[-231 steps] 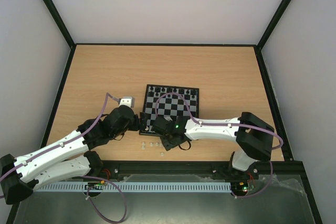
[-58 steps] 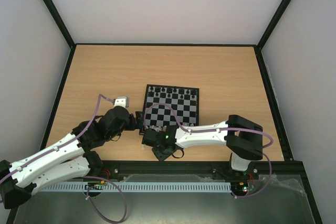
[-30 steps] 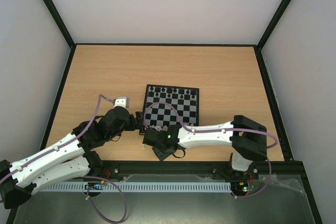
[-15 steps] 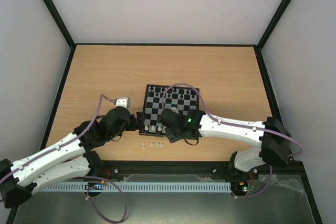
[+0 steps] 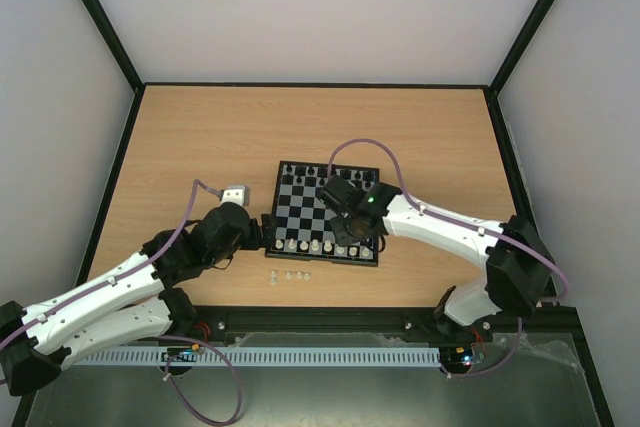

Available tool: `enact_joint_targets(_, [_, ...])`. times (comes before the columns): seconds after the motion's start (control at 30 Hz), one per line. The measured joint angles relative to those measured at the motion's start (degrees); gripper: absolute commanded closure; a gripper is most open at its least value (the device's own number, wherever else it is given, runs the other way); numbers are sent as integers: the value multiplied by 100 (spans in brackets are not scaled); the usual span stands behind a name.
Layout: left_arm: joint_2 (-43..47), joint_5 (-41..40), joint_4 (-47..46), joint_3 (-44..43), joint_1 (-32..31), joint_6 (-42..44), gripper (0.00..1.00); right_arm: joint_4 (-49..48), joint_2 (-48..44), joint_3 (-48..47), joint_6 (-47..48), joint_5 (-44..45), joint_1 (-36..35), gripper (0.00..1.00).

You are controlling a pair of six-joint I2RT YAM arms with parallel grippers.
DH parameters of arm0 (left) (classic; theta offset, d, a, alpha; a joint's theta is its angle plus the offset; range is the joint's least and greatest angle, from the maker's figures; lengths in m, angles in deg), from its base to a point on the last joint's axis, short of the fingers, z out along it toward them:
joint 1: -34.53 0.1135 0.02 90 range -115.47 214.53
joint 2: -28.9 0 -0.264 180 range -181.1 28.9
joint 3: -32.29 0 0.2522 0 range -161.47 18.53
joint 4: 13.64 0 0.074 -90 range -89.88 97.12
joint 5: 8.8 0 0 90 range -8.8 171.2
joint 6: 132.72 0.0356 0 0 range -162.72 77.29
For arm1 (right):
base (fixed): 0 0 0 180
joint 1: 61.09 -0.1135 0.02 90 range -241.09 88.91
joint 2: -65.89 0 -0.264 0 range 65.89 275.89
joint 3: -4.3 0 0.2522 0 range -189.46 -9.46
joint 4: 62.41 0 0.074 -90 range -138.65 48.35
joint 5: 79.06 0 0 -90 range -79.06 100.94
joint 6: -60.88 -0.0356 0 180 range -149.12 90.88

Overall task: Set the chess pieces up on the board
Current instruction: Place the chess piece on the chessboard.

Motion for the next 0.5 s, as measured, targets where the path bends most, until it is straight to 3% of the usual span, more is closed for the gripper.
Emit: enact_joint_targets(0.5, [2,7,-39,37,0,26,0,-76,986,-328,389,-120,131,92])
